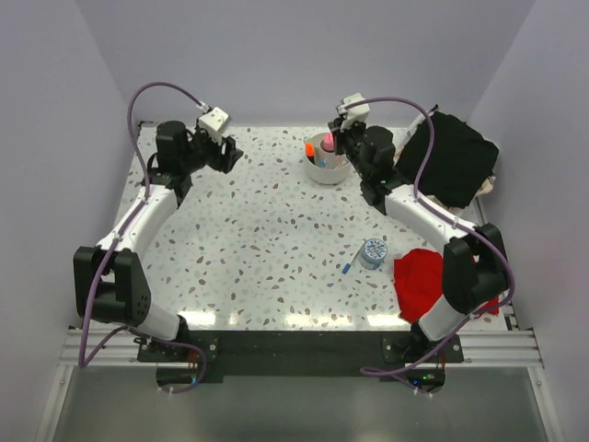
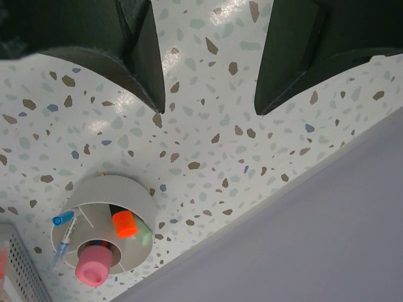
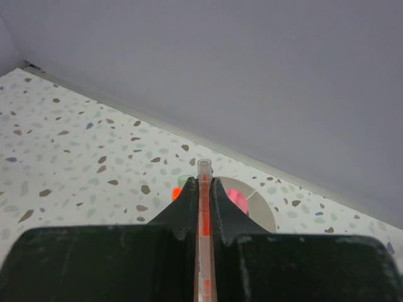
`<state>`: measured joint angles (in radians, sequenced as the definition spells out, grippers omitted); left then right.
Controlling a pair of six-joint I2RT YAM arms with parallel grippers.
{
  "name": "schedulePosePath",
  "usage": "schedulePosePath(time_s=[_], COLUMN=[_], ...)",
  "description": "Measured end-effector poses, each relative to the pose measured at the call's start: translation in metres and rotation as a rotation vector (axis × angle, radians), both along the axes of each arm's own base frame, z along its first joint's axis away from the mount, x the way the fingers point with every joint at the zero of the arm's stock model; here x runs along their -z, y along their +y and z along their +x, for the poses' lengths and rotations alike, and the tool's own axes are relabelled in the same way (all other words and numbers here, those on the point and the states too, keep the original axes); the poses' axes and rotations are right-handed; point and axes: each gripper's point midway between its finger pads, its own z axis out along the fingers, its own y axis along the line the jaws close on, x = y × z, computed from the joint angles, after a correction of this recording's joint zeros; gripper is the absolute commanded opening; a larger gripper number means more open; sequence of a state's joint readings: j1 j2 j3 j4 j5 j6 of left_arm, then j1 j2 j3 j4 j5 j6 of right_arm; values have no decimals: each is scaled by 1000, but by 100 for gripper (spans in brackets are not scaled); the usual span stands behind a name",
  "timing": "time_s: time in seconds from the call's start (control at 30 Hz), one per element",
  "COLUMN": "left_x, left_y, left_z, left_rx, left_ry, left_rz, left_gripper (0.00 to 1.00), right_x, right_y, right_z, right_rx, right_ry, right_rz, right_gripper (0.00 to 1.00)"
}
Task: Sort the stationery into containers
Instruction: Place the pen in the storage box.
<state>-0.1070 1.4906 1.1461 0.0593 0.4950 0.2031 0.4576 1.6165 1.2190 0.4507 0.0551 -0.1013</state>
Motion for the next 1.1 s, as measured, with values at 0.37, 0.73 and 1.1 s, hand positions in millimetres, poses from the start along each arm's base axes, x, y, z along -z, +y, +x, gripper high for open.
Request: schedulePosePath(time_s=[0.37, 0.73, 1.1], left_x=[24, 42, 46], left_y=[2, 5, 6], left_z=[24, 42, 45], left_rx=[-42, -62, -63], left_ry=[81, 152, 160], left_rz=[25, 54, 65], left_gripper=[64, 64, 64], right_x=[2, 56, 63], right_y=[-37, -31, -30], right_z=[40, 66, 70], right_rx=[149, 169, 182], right_ry=[-151, -73, -51], right_rz=[53, 125, 158], right_gripper=[0, 0, 23])
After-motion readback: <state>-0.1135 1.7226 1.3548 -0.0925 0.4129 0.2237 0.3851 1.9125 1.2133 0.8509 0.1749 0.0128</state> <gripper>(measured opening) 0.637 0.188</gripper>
